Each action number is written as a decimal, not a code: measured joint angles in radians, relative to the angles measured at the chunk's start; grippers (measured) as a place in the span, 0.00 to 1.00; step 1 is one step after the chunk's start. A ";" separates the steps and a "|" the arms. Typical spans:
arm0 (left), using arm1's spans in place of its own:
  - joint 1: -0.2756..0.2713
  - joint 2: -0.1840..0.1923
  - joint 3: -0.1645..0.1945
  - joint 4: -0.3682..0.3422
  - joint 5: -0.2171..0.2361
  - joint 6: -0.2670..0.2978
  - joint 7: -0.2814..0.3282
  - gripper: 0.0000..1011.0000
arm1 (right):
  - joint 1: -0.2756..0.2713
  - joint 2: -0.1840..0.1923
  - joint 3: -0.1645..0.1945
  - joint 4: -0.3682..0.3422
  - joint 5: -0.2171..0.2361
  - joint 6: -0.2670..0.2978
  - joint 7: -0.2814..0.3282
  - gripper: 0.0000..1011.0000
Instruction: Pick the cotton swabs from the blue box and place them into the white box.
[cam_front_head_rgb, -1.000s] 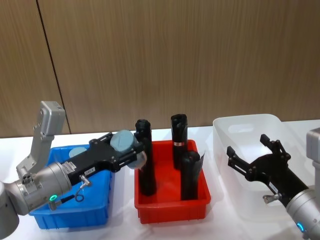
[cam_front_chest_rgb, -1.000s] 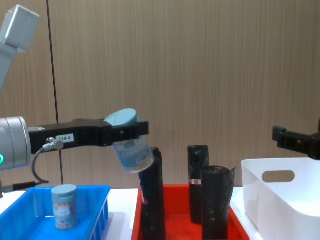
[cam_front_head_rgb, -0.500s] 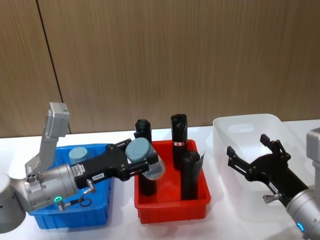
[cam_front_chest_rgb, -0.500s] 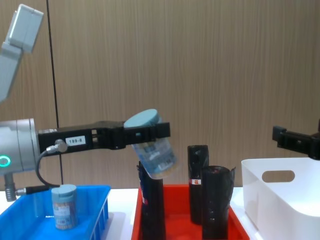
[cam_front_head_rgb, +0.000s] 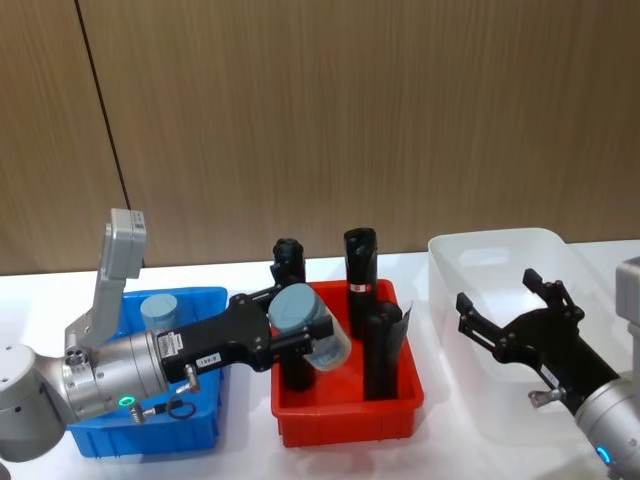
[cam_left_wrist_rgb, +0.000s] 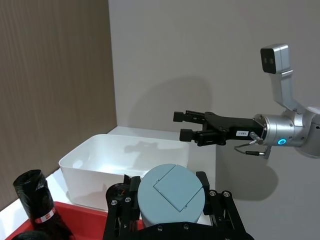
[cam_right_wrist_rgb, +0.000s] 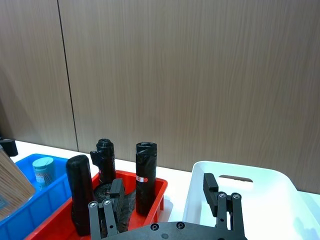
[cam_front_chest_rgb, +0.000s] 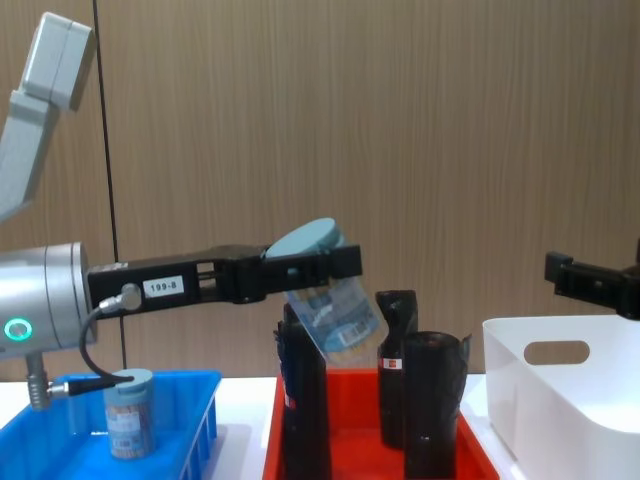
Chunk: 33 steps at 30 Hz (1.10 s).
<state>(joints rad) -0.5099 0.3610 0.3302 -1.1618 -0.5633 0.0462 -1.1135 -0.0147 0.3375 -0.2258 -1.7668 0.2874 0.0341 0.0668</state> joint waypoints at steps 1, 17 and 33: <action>-0.001 0.000 0.001 0.001 -0.001 -0.001 -0.003 0.66 | 0.000 0.000 0.000 0.000 0.000 0.000 0.000 0.99; -0.008 -0.005 0.007 0.017 -0.011 -0.010 -0.030 0.66 | 0.011 0.009 0.002 0.000 -0.035 0.010 0.044 0.99; -0.009 -0.006 0.009 0.021 -0.013 -0.012 -0.038 0.66 | 0.070 0.047 0.018 -0.011 -0.057 0.095 0.238 0.99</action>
<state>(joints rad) -0.5193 0.3546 0.3392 -1.1407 -0.5765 0.0339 -1.1512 0.0557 0.3846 -0.2083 -1.7782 0.2306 0.1288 0.3048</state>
